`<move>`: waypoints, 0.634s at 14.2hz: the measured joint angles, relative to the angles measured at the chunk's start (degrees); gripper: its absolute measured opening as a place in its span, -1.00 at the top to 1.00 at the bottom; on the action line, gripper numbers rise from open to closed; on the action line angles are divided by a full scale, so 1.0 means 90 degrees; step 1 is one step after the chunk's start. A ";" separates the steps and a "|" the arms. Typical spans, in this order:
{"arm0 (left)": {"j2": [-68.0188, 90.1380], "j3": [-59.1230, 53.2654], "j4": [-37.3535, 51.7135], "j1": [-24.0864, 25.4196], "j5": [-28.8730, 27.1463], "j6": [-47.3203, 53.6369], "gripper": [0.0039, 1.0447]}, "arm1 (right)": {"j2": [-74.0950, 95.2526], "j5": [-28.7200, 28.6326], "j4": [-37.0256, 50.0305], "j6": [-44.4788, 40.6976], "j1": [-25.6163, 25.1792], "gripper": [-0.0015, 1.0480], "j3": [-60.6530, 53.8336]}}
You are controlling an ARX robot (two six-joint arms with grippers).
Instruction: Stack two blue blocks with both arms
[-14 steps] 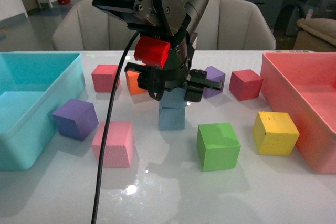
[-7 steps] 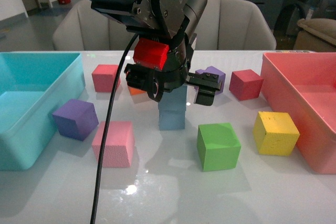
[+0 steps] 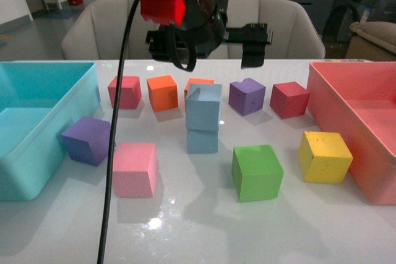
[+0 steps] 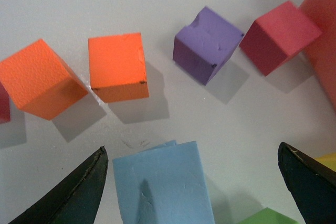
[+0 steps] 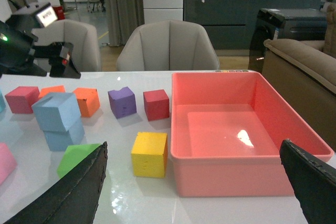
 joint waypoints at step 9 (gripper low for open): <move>-0.1190 -0.1802 0.1212 0.1066 0.0852 -0.0049 -0.88 | 0.0000 0.0000 0.0000 0.0000 0.0000 -0.87 0.0000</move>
